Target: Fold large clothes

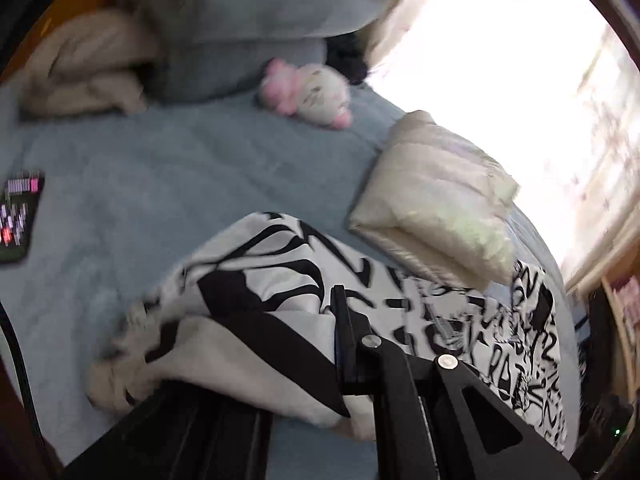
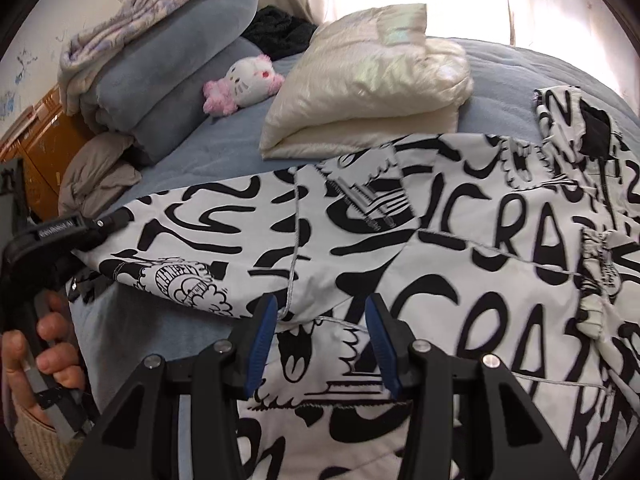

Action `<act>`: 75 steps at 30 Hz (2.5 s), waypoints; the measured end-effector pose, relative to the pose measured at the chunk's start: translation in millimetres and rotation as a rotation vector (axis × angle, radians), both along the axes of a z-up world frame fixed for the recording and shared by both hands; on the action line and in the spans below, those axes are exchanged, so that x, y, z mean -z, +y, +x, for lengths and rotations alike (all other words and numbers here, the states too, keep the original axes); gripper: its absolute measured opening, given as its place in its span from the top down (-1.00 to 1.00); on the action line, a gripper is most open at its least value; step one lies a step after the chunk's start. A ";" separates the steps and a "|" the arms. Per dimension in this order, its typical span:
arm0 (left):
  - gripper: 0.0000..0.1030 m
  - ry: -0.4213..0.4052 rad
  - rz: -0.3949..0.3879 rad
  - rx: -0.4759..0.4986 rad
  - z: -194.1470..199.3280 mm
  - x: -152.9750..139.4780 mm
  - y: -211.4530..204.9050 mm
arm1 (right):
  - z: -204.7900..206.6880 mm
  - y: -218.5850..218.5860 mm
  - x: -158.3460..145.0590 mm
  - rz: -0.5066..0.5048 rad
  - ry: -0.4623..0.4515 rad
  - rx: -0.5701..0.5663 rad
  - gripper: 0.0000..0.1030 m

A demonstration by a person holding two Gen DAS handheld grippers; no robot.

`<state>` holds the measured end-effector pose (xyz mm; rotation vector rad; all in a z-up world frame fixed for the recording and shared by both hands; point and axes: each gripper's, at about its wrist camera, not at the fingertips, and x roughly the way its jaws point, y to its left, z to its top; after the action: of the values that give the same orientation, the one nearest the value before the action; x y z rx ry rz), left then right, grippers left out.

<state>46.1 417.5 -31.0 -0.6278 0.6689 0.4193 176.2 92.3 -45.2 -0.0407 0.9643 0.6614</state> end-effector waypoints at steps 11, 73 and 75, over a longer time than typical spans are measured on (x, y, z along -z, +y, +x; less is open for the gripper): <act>0.91 -0.031 0.259 0.319 56.7 -101.7 -184.2 | -7.1 -116.7 -53.0 0.085 -0.078 0.185 0.11; -0.51 0.199 0.151 0.434 23.1 16.0 -213.1 | 22.9 -159.9 -81.8 0.023 -0.295 0.132 0.89; -0.51 0.194 0.149 0.436 23.2 14.7 -213.4 | 32.0 -202.8 -76.9 0.155 -0.189 0.277 0.80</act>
<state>69.3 204.1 -45.7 -0.2883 0.9254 0.1208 208.2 -110.5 31.6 0.1630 0.7175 0.4651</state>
